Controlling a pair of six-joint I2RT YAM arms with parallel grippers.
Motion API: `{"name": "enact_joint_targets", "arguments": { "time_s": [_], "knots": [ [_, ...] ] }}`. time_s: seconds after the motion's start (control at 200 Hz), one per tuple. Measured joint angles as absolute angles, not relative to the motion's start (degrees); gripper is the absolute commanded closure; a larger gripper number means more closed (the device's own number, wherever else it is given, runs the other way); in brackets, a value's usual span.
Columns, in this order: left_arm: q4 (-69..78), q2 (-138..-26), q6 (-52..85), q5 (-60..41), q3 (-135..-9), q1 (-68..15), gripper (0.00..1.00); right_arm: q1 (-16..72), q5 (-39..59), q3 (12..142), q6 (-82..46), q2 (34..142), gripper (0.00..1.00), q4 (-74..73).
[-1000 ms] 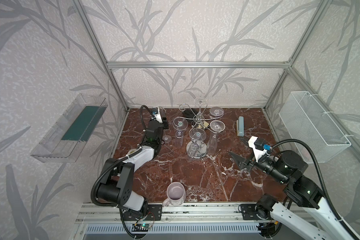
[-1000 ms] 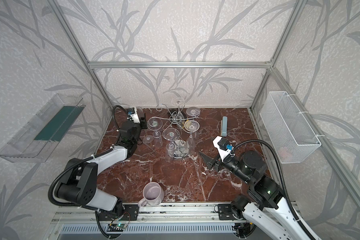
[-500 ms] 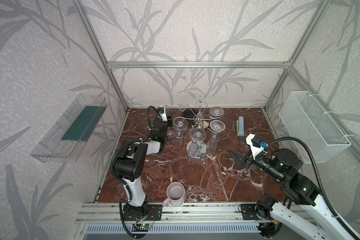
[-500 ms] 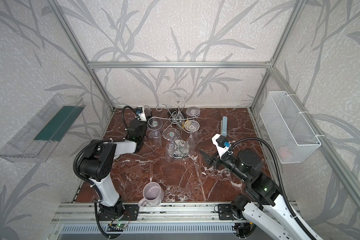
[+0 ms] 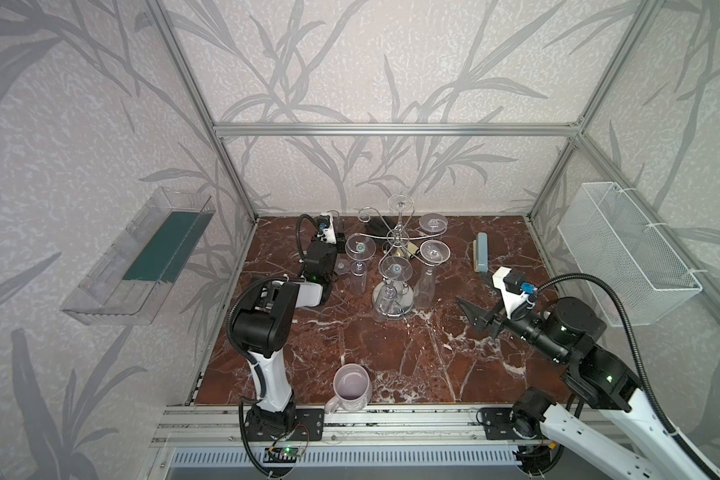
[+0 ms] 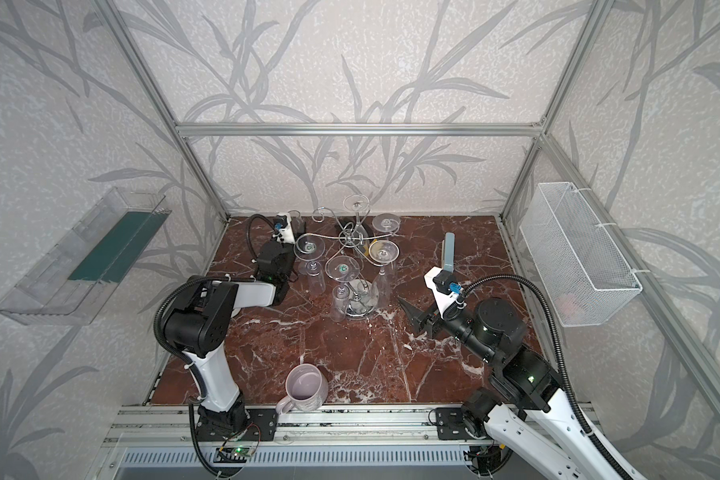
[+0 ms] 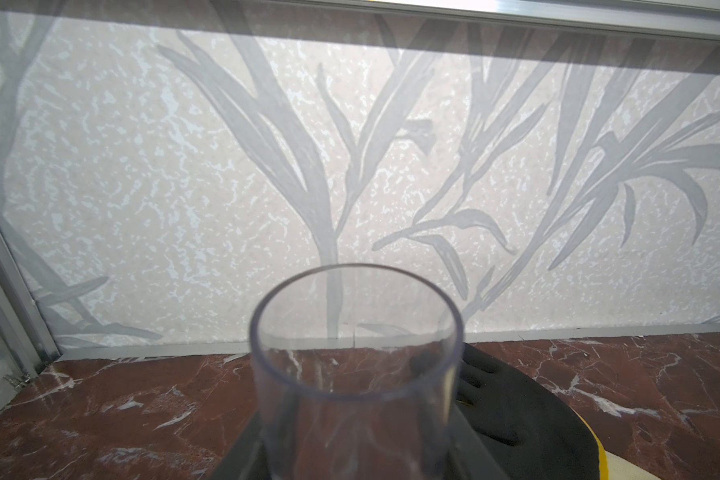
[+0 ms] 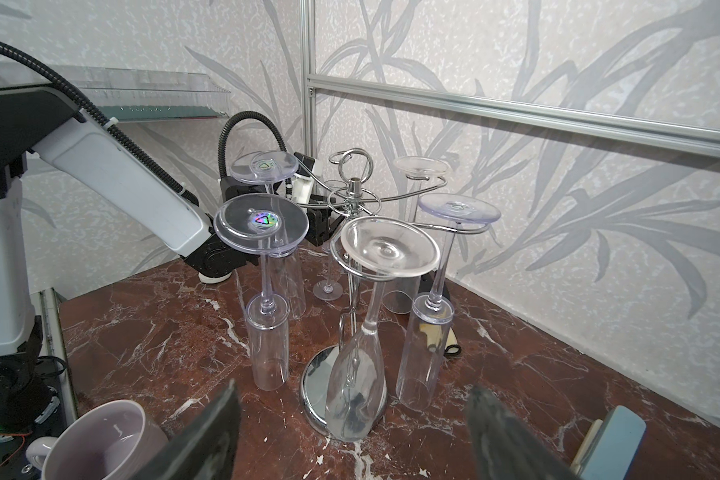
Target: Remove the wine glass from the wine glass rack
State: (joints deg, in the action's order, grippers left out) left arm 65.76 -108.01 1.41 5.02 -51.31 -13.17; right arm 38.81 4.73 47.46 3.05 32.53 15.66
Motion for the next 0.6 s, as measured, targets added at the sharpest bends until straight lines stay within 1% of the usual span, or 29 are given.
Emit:
{"name": "enact_joint_targets", "arguments": {
  "time_s": [0.15,0.4,0.6],
  "knots": [
    [66.7,-108.2,1.2,5.0,-51.0,-13.2,0.61,38.8,4.5,47.5,3.0,32.3,0.17,15.7],
    [68.5,-108.2,1.1,5.3,-49.5,-13.2,0.38,38.8,4.5,47.4,2.6,31.7,0.17,15.6],
    [67.9,-108.2,1.0,5.5,-47.9,-13.2,0.26,38.8,4.5,47.4,2.3,31.1,0.17,15.7]
  ]
}}
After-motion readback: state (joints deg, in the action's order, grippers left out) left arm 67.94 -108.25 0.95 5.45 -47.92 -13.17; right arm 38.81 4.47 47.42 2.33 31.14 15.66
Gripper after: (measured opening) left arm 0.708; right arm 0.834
